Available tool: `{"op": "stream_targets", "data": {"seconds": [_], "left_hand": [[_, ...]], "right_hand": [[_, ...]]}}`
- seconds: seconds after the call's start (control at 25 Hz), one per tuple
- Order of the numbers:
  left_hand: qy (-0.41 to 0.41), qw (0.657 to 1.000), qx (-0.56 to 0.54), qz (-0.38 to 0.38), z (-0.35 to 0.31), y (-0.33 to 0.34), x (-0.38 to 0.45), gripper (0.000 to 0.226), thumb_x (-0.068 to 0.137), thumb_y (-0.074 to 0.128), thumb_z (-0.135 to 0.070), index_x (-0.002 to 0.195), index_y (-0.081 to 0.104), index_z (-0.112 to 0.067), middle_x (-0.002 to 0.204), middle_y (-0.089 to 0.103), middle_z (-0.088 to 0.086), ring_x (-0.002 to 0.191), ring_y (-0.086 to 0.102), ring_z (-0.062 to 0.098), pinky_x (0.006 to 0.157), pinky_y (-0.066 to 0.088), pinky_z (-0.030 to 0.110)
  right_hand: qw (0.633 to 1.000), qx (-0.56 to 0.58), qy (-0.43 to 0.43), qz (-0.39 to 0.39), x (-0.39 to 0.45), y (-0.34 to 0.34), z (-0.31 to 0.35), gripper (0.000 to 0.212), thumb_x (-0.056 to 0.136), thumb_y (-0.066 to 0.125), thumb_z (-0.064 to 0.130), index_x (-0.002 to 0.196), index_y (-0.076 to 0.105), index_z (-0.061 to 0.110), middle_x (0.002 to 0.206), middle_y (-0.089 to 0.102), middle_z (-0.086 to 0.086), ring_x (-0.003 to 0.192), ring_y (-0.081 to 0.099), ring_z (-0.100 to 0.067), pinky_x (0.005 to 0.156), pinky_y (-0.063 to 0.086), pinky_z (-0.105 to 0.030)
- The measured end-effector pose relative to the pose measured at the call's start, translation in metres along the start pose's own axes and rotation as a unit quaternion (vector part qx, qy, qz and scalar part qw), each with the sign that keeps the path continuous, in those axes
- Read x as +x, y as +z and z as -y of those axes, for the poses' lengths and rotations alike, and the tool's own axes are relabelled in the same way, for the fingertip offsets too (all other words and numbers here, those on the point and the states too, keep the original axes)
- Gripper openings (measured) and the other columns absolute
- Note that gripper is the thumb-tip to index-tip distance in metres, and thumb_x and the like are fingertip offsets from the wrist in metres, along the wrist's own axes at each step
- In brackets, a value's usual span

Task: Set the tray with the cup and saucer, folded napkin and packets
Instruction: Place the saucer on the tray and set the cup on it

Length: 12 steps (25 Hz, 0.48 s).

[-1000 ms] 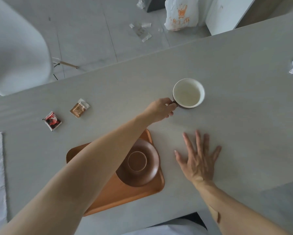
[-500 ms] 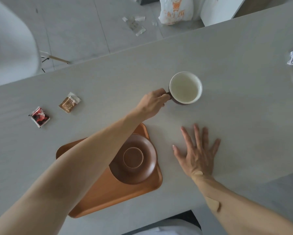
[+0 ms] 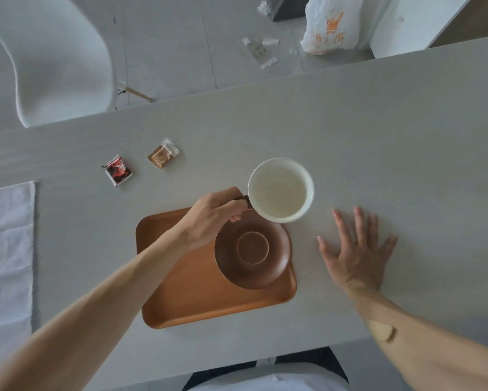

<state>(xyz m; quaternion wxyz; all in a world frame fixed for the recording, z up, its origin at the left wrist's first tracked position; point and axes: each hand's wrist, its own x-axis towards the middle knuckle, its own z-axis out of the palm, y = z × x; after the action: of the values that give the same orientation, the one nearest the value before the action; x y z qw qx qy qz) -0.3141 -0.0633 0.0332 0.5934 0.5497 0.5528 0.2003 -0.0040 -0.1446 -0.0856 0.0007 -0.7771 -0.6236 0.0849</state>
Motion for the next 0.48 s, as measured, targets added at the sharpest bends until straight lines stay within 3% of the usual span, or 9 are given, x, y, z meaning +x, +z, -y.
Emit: {"op": "stream_targets", "data": {"seconds": [0.12,0.28,0.48], "left_hand": [[-0.017,1.000,-0.010,-0.014,0.022,-0.004,-0.037,0.024,0.082,0.054,-0.044,0.078,0.061,-0.022,0.069,0.057,-0.013,0.066,0.051,0.006,0.061,0.039,0.015],[-0.043,0.999,0.004,-0.014,0.048,0.000,-0.067,0.030,0.088,0.054,-0.035,0.083,0.058,-0.006,0.072,0.057,-0.008,0.067,0.049,0.007,0.062,0.039,0.018],[-0.049,0.999,-0.013,-0.009,0.056,0.010,-0.080,0.018,0.089,0.054,-0.033,0.080,0.062,-0.019,0.073,0.059,-0.010,0.071,0.052,0.007,0.062,0.040,0.016]], "right_hand": [[1.000,-0.003,-0.004,0.007,0.001,-0.001,0.001,0.074,0.082,0.019,0.079,0.149,0.015,0.049,0.161,0.019,0.001,0.150,0.012,-0.029,0.111,0.010,-0.071],[1.000,0.000,-0.004,0.001,-0.002,-0.005,0.004,0.072,0.082,0.027,0.076,0.148,0.024,0.046,0.161,0.021,0.001,0.149,0.013,-0.029,0.111,0.009,-0.071],[1.000,0.009,0.003,0.003,-0.004,-0.014,0.009,0.073,0.083,0.028,0.074,0.148,0.026,0.044,0.162,0.019,0.001,0.149,0.012,-0.029,0.112,0.008,-0.070]]}}
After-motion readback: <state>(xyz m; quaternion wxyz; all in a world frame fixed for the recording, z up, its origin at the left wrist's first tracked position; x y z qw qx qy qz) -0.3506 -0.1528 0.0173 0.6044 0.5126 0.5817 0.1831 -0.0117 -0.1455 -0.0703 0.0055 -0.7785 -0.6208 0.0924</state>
